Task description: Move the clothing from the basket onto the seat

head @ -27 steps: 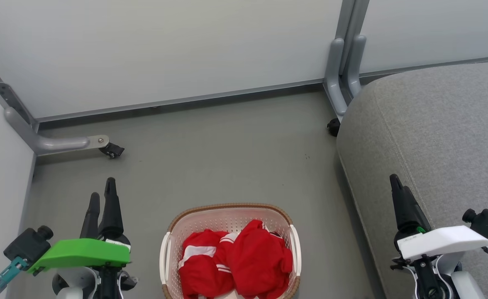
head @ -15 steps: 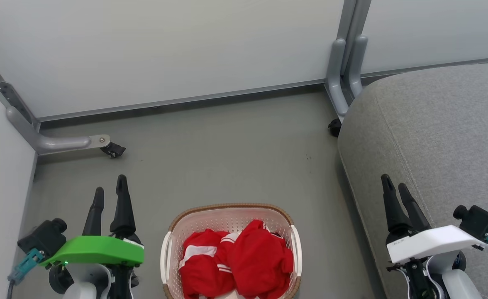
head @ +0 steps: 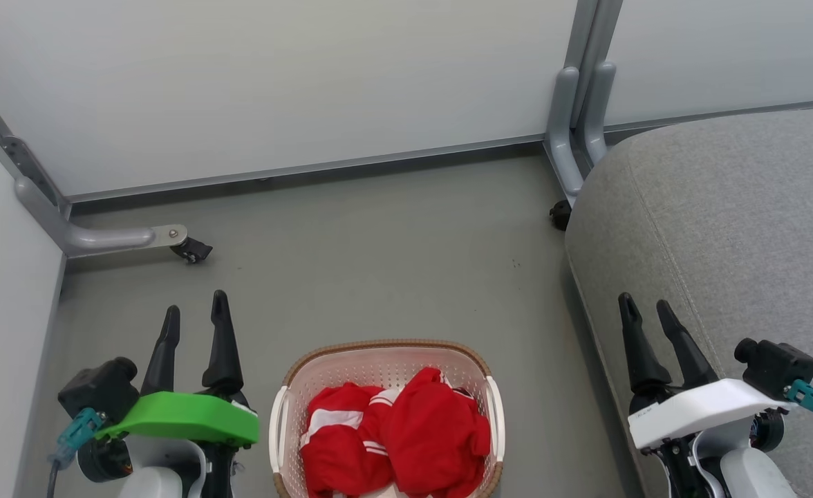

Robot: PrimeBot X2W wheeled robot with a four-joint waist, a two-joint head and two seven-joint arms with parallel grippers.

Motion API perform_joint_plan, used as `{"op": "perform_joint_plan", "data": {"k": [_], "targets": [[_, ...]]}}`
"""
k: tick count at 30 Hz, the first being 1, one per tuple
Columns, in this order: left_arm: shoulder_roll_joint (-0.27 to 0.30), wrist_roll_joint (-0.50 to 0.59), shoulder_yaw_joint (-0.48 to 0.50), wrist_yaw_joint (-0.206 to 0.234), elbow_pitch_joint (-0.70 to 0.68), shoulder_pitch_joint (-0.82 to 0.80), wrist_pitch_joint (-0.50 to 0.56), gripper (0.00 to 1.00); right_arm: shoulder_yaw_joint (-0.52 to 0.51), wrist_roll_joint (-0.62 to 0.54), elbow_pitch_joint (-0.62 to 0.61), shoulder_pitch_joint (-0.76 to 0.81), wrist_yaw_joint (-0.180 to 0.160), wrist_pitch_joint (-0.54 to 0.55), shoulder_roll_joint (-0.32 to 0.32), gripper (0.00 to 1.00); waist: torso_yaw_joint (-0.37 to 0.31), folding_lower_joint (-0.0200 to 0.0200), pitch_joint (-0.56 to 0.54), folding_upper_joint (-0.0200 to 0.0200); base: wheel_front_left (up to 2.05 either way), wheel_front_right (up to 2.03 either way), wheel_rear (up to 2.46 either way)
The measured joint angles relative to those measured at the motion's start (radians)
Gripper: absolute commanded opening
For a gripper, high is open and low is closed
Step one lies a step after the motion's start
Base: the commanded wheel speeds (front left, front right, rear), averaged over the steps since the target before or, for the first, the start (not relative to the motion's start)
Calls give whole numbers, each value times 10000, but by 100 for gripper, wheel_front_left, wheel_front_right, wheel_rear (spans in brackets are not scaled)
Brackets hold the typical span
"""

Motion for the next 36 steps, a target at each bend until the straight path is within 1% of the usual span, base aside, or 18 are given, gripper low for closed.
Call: {"op": "perform_joint_plan", "data": {"k": [13, 24, 36], "targets": [[8, 1266, -255, 190, 96, -41, -322, 100, 169, -1546, 100, 1, 0, -318, -19, 100, 60, 0, -31, 0, 0, 0, 0], [19, 2165, -437, 345, 130, -112, -556, 100, 240, -2518, 188, -30, 0, -548, -31, 100, 120, 0, -4, 0, 0, 0, 0], [29, 3097, -593, 380, 188, -189, -788, 100, 359, -3404, 251, -121, 2, -790, -38, 100, 186, 0, 25, 0, 0, 0, 0]]}}
